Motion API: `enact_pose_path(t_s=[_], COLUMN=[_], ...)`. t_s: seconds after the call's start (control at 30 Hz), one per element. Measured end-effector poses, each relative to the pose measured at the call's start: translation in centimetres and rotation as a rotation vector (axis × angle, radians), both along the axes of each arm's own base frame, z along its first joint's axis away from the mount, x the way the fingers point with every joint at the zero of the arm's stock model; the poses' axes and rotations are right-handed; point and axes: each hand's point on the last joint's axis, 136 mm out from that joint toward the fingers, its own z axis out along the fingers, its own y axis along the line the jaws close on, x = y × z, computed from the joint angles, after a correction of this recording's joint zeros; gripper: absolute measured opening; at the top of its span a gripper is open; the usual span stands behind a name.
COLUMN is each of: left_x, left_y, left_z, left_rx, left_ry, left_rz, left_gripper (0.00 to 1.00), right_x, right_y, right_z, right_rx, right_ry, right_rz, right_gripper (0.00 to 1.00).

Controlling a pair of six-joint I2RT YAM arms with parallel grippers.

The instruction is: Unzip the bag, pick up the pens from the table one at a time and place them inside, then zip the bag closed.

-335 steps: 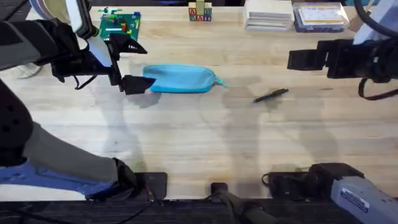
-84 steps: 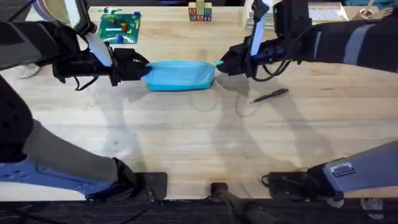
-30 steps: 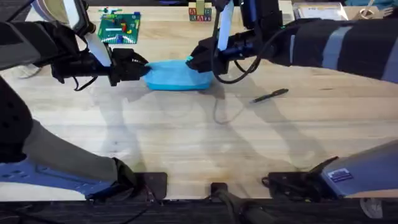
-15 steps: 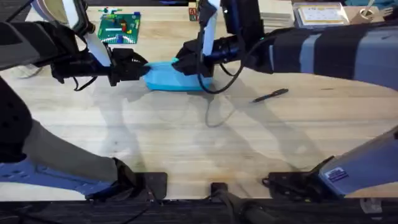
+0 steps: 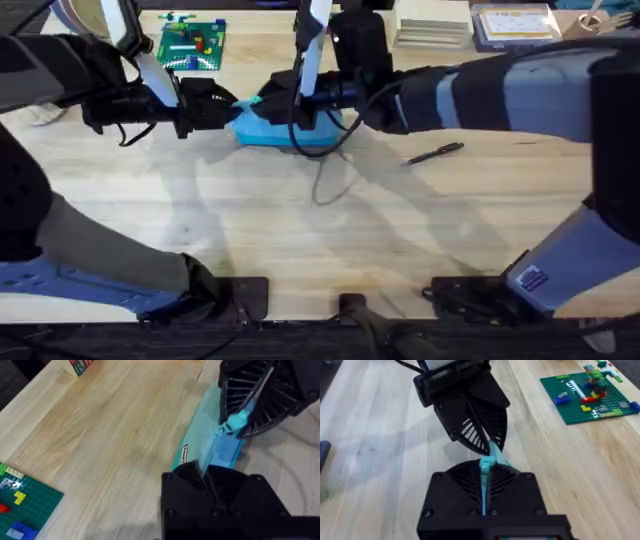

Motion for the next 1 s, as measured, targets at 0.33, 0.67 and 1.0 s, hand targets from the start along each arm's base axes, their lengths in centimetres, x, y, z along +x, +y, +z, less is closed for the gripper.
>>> enact_pose_path(t_s=[0.33,0.67,1.0], left_x=[0.0,0.1,0.3], left_y=[0.0,0.2,0.5], left_z=[0.0,0.0,0.1], left_rx=[0.0,0.008,0.013], left_ry=[0.0,-0.004,-0.01], left_rz=[0.0,0.004,0.011], left_gripper=[0.042,0.042,0.042], right_x=[0.0,0.6,0.9], right_y=[1.4,2.5,4.1], right_z=[0.0,-0.1,0.1], right_rx=[0.013,0.02,0.028], right_ry=[0.037,0.042,0.049], right_rz=[0.004,0.012,0.028], right_gripper=[0.031,0.031,0.031])
